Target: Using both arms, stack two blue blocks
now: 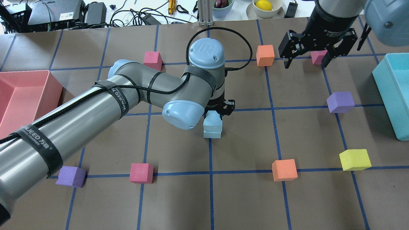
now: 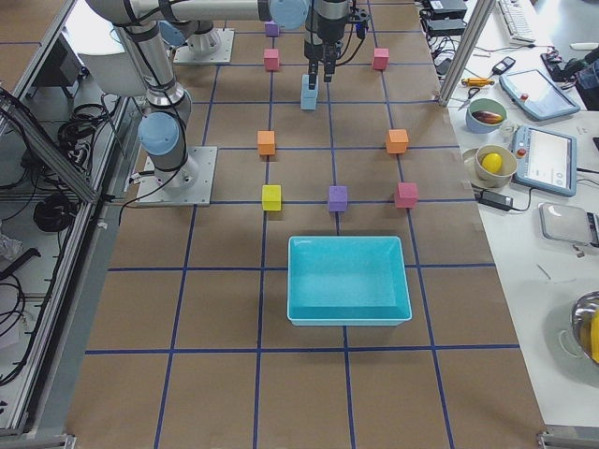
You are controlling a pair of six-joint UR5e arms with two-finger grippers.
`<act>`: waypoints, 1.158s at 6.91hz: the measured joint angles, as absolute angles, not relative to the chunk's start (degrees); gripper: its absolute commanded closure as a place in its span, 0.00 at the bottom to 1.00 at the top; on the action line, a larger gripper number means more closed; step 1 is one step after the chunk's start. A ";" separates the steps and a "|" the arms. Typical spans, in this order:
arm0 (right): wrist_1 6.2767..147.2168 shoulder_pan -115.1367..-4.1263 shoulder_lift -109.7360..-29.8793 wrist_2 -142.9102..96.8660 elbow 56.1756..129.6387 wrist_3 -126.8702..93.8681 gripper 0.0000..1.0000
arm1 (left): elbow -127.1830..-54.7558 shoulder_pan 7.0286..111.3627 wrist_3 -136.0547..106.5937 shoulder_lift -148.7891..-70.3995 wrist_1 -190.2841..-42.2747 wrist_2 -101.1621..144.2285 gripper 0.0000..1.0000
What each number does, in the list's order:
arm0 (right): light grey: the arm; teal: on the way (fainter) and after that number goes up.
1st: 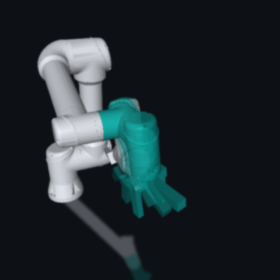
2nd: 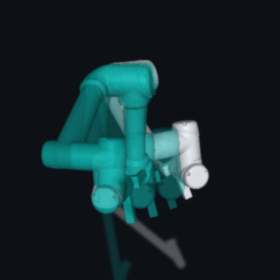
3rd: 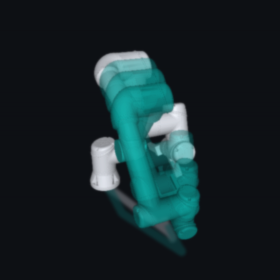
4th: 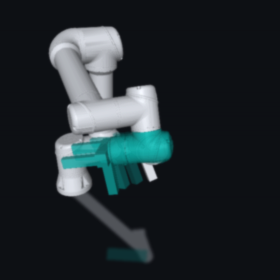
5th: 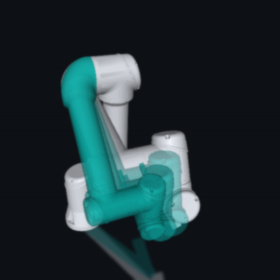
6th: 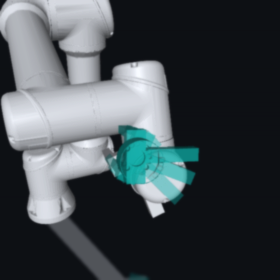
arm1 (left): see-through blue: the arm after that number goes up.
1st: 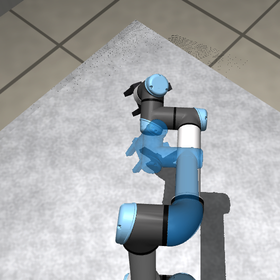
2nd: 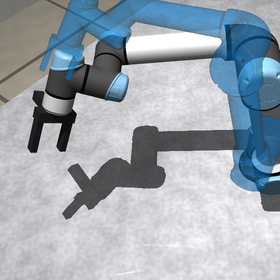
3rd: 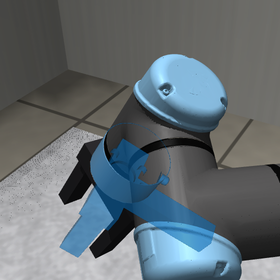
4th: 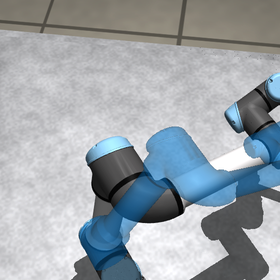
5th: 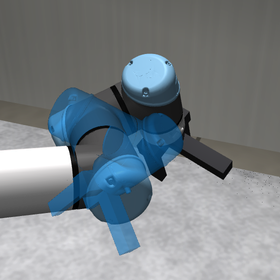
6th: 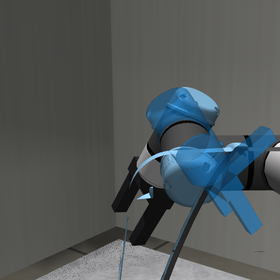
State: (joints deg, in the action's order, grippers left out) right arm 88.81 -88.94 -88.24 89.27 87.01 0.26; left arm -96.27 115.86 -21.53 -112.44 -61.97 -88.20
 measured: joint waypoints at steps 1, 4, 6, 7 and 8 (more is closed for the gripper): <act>88.76 -88.94 -88.24 89.29 87.11 0.26 0.00 | -96.31 115.89 -21.45 -112.41 -61.85 -88.30 0.22; 88.68 -88.97 -88.24 89.30 87.34 0.26 0.00 | -96.35 115.73 -21.18 -111.41 -61.90 -88.41 0.06; 88.68 -89.02 -88.24 89.30 87.42 0.26 0.00 | -96.26 114.69 -20.24 -109.88 -62.19 -88.35 0.00; 88.68 -89.03 -88.23 89.30 87.43 0.26 0.00 | -96.45 112.65 -17.62 -108.32 -63.16 -88.26 0.00; 88.68 -89.03 -88.19 89.30 87.45 0.26 0.00 | -96.42 109.11 -13.16 -106.04 -65.20 -88.12 0.00</act>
